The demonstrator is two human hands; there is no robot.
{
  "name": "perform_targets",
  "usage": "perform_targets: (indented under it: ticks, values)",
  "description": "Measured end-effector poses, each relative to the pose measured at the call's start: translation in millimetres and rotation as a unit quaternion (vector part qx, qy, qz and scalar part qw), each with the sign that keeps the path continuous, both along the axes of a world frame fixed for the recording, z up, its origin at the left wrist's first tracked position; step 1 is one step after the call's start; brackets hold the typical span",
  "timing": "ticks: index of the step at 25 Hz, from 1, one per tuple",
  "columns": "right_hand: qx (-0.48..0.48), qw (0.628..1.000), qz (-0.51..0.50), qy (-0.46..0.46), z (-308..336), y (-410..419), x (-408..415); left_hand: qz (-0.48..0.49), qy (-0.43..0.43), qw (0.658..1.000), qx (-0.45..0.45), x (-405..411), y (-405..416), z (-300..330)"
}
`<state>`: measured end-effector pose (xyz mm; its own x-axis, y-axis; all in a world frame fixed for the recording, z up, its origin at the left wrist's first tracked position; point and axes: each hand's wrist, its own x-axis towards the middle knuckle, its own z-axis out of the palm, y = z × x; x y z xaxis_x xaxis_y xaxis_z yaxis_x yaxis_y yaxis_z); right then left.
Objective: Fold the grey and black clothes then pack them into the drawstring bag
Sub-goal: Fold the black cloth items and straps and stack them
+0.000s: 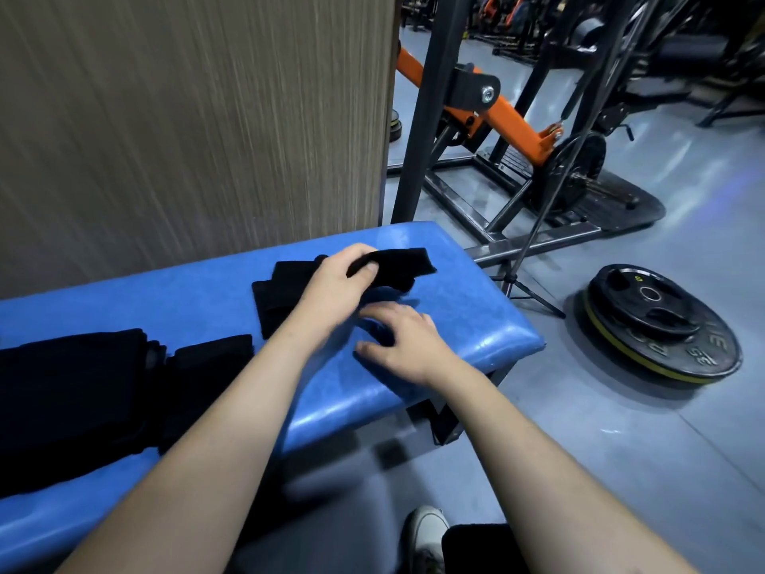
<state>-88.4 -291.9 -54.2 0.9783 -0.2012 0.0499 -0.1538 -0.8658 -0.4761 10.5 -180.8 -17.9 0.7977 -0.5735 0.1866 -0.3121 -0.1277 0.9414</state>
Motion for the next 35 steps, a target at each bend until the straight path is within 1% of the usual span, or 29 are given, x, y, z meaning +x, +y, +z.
perform_targets:
  ticks: [1, 2, 4, 5, 6, 7, 9, 13, 14, 16, 17, 19, 21, 23, 24, 25, 26, 27, 28, 29, 31, 32, 33, 34, 35]
  values:
    - [0.009, 0.998, -0.049, -0.030, -2.6, -2.8, 3.6, -0.019, 0.018, 1.000, -0.011, -1.8, -5.4, -0.5]
    - [0.041, 0.989, -0.124, -0.063, -3.5, -8.3, 5.7, -0.031, 0.047, 0.998, -0.030, -4.6, -10.4, 0.8]
    - [0.142, 0.946, -0.264, -0.125, -5.0, -25.4, 3.8, -0.040, 0.135, 0.986, -0.090, -11.9, -17.7, 8.0]
    - [0.186, 0.923, -0.298, -0.155, -5.6, -34.0, 0.1, -0.044, 0.179, 0.975, -0.120, -15.1, -19.5, 12.1]
    - [0.223, 0.908, -0.304, -0.181, -4.9, -40.4, -4.3, -0.052, 0.214, 0.966, -0.140, -18.4, -19.9, 16.2]
    - [0.251, 0.902, -0.284, -0.207, -3.2, -43.9, -8.0, -0.066, 0.240, 0.957, -0.152, -21.2, -19.9, 19.6]
    - [0.280, 0.904, -0.215, -0.242, 3.8, -42.8, -11.7, -0.095, 0.273, 0.944, -0.160, -25.6, -17.8, 24.5]
    - [0.245, 0.912, -0.123, -0.305, 22.4, -30.9, -13.2, -0.103, 0.298, 0.937, -0.154, -27.8, -7.2, 33.3]
    - [0.263, 0.912, -0.098, -0.299, 27.1, -27.0, -14.7, -0.100, 0.297, 0.936, -0.160, -26.3, -3.3, 34.6]
    - [0.326, 0.908, -0.051, -0.258, 34.8, -17.4, -17.2, -0.101, 0.287, 0.939, -0.161, -23.3, 5.5, 35.7]
    - [0.340, 0.908, -0.040, -0.242, 36.2, -13.5, -17.2, -0.102, 0.282, 0.942, -0.154, -22.0, 9.6, 35.4]
    - [0.298, 0.923, -0.064, -0.234, 34.8, -7.3, -13.0, -0.094, 0.276, 0.946, -0.144, -19.6, 17.3, 34.7]
    - [0.194, 0.938, -0.118, -0.261, 33.0, -3.3, -6.4, -0.074, 0.269, 0.949, -0.149, -16.5, 23.0, 35.5]
    - [0.113, 0.936, -0.150, -0.299, 34.2, 0.6, -2.4, -0.044, 0.267, 0.948, -0.167, -13.2, 26.9, 37.1]
    - [0.111, 0.935, -0.149, -0.303, 36.6, 2.5, -2.6, -0.030, 0.267, 0.946, -0.178, -11.4, 28.8, 37.6]
    - [0.166, 0.935, -0.132, -0.282, 39.5, 5.3, -3.4, -0.018, 0.265, 0.945, -0.190, -9.2, 31.3, 37.8]
    - [0.268, 0.927, -0.098, -0.242, 44.6, 11.0, -5.1, -0.008, 0.258, 0.946, -0.197, -6.2, 33.8, 37.7]
    - [0.371, 0.908, -0.054, -0.189, 47.0, 16.9, -5.8, 0.001, 0.246, 0.950, -0.193, -3.1, 36.1, 37.5]
    - [0.448, 0.885, -0.020, -0.126, 46.7, 21.4, -6.4, 0.011, 0.232, 0.957, -0.176, 0.1, 38.7, 37.2]
    - [0.487, 0.871, -0.006, -0.059, 43.9, 23.2, -6.8, 0.027, 0.219, 0.964, -0.146, 2.4, 40.9, 36.7]
    - [0.515, 0.856, -0.007, 0.053, 37.6, 23.1, -5.3, 0.066, 0.203, 0.974, -0.072, 5.2, 45.5, 34.2]
    - [0.518, 0.850, -0.018, 0.090, 35.5, 21.8, -4.1, 0.080, 0.194, 0.977, -0.032, 5.1, 47.4, 32.2]
    - [0.518, 0.848, -0.034, 0.106, 33.0, 19.9, -1.1, 0.087, 0.183, 0.979, 0.005, 4.7, 49.3, 30.4]
    - [0.519, 0.847, -0.052, 0.103, 30.7, 18.0, 2.4, 0.091, 0.174, 0.980, 0.036, 3.7, 50.8, 28.7]
    - [0.521, 0.847, -0.073, 0.080, 28.7, 16.7, 7.0, 0.093, 0.167, 0.980, 0.058, 2.5, 52.1, 27.4]
